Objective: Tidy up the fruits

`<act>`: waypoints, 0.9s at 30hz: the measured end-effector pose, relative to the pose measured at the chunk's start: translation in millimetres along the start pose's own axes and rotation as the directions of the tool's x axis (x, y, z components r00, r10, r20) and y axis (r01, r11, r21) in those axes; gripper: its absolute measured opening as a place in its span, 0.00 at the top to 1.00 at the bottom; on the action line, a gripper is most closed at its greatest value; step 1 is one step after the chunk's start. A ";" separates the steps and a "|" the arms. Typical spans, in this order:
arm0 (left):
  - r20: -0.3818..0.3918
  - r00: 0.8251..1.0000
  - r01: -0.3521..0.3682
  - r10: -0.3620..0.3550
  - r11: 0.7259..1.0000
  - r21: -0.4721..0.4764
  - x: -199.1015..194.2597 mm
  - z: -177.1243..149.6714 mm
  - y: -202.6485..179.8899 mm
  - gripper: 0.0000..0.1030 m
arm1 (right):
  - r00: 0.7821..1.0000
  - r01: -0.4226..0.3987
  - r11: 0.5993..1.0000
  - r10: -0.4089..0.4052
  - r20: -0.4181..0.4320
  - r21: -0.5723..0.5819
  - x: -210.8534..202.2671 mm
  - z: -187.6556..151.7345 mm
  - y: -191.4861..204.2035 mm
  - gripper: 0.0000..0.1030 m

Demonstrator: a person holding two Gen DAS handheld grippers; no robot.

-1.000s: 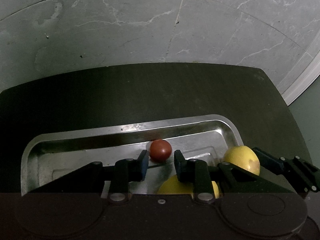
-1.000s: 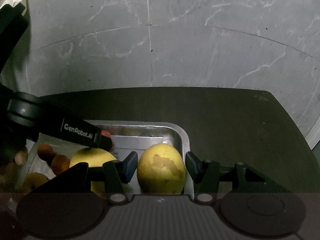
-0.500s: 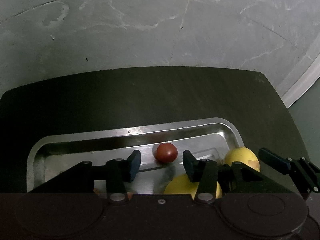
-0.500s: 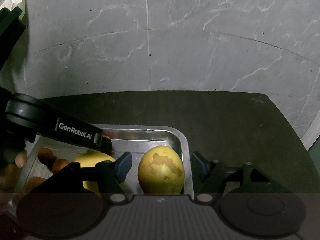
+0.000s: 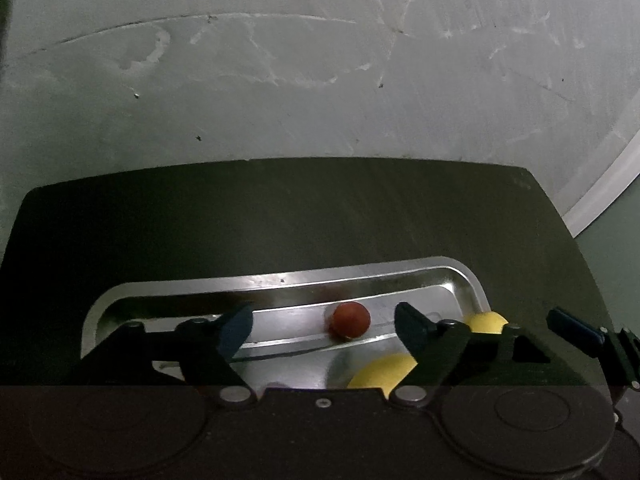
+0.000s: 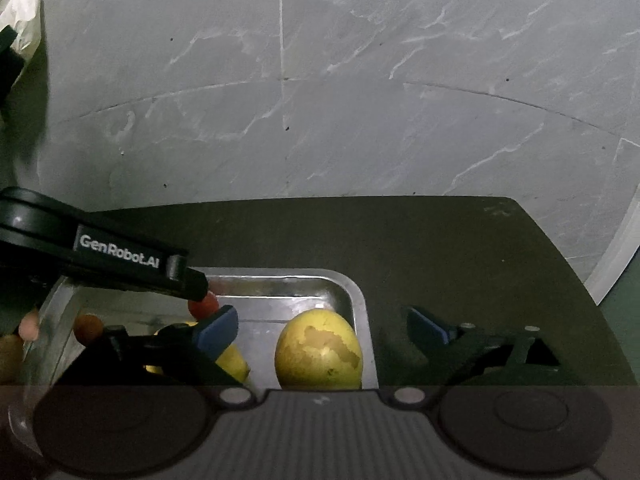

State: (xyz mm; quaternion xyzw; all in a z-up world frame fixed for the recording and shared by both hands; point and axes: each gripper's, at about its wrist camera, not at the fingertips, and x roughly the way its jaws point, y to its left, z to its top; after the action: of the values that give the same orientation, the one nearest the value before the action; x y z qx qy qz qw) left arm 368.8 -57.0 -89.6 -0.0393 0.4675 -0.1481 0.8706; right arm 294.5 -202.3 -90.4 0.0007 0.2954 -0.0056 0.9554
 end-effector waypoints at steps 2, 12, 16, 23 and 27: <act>0.008 1.000 0.003 -0.003 1.000 -0.007 -3.2 0.8 2.3 0.18 | 1.000 0.005 1.000 -0.005 0.002 0.007 -1.6 -0.1 0.5 0.05; 0.041 0.999 0.002 -0.001 1.000 -0.030 -17.2 -0.6 10.7 0.05 | 0.999 0.028 0.999 -0.028 0.020 0.033 -13.3 0.6 3.7 0.02; 0.059 0.998 0.004 -0.001 0.999 -0.041 -24.3 -2.1 13.7 0.03 | 0.999 0.035 0.999 -0.037 0.032 0.036 -20.0 1.9 6.1 0.00; 0.084 0.996 -0.006 0.011 0.998 -0.065 -37.9 -4.8 23.5 0.01 | 0.997 0.055 0.997 -0.057 0.054 0.049 -32.7 6.0 10.1 0.00; 0.099 0.995 -0.010 0.018 0.997 -0.078 -45.2 -8.1 29.6 0.01 | 0.994 0.069 0.996 -0.074 0.078 0.062 -41.1 8.4 13.4 0.00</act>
State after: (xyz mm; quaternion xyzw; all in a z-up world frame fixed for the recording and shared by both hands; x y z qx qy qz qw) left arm 345.2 -14.9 -64.0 -0.0772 0.4293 -0.1216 0.8916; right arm 265.4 -188.5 -60.3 0.0184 0.2565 -0.0487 0.9652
